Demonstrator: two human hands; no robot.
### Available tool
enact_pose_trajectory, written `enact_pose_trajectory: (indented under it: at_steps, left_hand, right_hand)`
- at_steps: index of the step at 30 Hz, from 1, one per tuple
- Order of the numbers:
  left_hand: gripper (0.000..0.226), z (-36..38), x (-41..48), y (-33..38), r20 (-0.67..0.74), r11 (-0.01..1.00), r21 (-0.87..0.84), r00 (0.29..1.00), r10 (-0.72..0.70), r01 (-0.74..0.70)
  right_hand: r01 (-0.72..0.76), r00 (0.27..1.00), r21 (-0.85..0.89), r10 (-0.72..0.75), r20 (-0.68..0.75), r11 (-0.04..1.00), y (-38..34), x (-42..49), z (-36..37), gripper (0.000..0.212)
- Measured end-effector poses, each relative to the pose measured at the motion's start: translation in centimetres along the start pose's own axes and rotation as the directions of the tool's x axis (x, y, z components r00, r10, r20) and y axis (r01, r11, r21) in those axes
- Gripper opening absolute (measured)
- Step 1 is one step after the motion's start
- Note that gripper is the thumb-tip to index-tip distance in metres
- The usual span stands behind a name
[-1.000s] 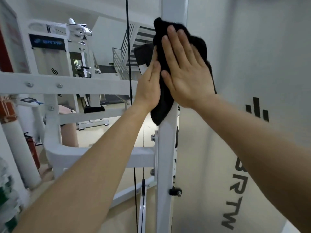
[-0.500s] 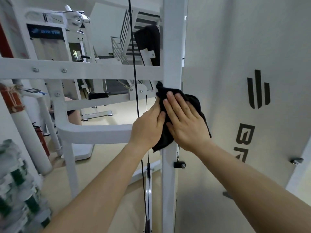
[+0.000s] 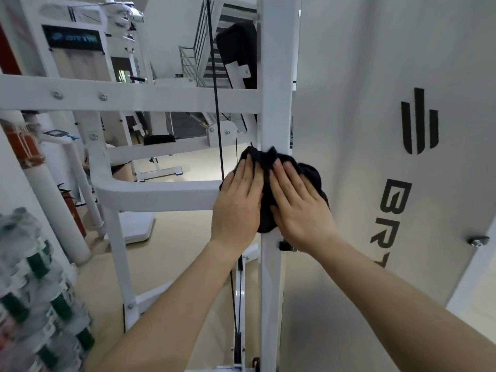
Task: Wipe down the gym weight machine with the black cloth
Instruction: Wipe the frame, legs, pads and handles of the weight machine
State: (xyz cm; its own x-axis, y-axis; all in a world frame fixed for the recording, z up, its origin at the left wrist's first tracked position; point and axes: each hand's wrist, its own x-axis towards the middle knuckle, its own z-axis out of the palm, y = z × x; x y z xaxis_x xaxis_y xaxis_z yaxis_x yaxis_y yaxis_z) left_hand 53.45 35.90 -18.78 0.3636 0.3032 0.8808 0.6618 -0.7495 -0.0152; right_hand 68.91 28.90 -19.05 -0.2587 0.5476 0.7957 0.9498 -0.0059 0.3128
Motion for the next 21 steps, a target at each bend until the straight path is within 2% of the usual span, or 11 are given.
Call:
enact_pose_trajectory:
  at_steps: [2, 5, 8, 11, 16, 19, 21]
  left_hand:
    - [0.056, 0.7, -1.9, 0.3, 0.028, 0.998, 0.063, 1.000, 0.012, -0.013]
    - [0.062, 1.3, -4.4, 1.4, 0.056, 0.997, 0.071, 0.998, -0.032, 0.028]
    - [0.054, 0.7, -3.3, 2.8, 0.028, 0.990, -0.029, 0.990, -0.135, 0.136]
    - [0.053, 0.1, -1.0, 3.0, 0.010, 0.975, -0.087, 0.978, -0.206, 0.206]
    - [0.048, 1.0, -3.1, 2.2, -0.029, 0.992, -0.046, 0.993, -0.116, 0.114]
    - [0.049, 2.1, -6.3, 2.8, 0.034, 0.990, -0.094, 0.994, -0.100, 0.103]
    - [0.051, 2.7, -8.4, 3.4, 0.093, 0.976, -0.152, 0.985, -0.145, 0.158]
  right_hand:
    - [-0.013, 0.999, 0.007, 0.013, 0.030, 1.000, -0.7, -1.5, 0.5, 0.069]
    - [0.015, 0.998, -0.013, -0.014, 0.069, 1.000, -0.7, -2.1, 0.3, 0.070]
    - [0.057, 0.996, -0.033, -0.055, 0.072, 0.998, 0.3, -0.9, -0.9, 0.068]
    - [0.036, 0.999, -0.021, -0.035, 0.026, 0.999, 0.5, 1.1, -1.8, 0.061]
    - [0.013, 0.999, 0.025, -0.014, 0.040, 1.000, -0.5, -1.2, -0.6, 0.062]
    - [-0.005, 0.995, 0.048, 0.000, 0.097, 0.999, -1.7, -4.9, 1.0, 0.063]
    - [-0.031, 0.992, 0.062, 0.023, 0.124, 0.998, -2.9, -6.6, 1.8, 0.061]
